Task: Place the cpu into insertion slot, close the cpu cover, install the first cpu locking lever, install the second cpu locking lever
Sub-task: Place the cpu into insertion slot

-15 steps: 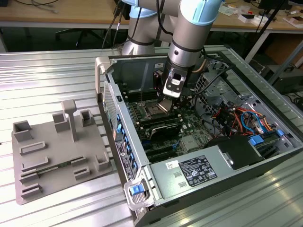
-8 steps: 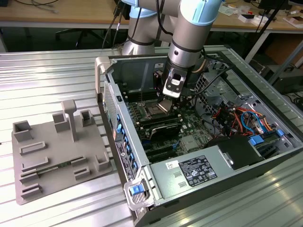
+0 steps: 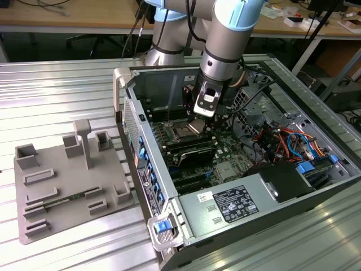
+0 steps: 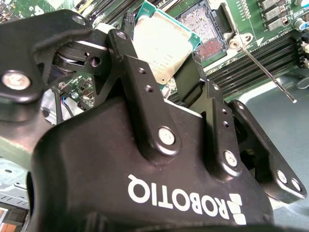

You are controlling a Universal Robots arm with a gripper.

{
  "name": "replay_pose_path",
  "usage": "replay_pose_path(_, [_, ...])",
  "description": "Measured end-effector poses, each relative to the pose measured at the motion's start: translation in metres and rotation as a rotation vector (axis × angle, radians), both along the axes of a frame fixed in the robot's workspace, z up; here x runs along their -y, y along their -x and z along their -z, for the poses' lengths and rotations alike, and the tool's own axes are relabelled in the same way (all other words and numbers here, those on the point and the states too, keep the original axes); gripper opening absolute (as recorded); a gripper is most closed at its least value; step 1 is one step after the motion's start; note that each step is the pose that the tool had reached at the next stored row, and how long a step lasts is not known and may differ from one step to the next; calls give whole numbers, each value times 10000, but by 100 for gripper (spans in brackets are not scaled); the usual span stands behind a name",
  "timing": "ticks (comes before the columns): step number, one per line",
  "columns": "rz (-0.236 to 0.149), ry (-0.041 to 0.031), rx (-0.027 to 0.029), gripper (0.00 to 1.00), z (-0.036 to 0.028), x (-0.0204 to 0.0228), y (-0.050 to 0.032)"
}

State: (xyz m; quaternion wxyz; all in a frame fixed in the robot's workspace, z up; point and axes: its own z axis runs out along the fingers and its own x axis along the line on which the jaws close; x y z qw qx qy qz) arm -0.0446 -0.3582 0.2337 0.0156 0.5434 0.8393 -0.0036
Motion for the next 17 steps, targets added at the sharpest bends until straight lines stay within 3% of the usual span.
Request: replay_pose_path(17, [146,0,0,55,21,0,0])
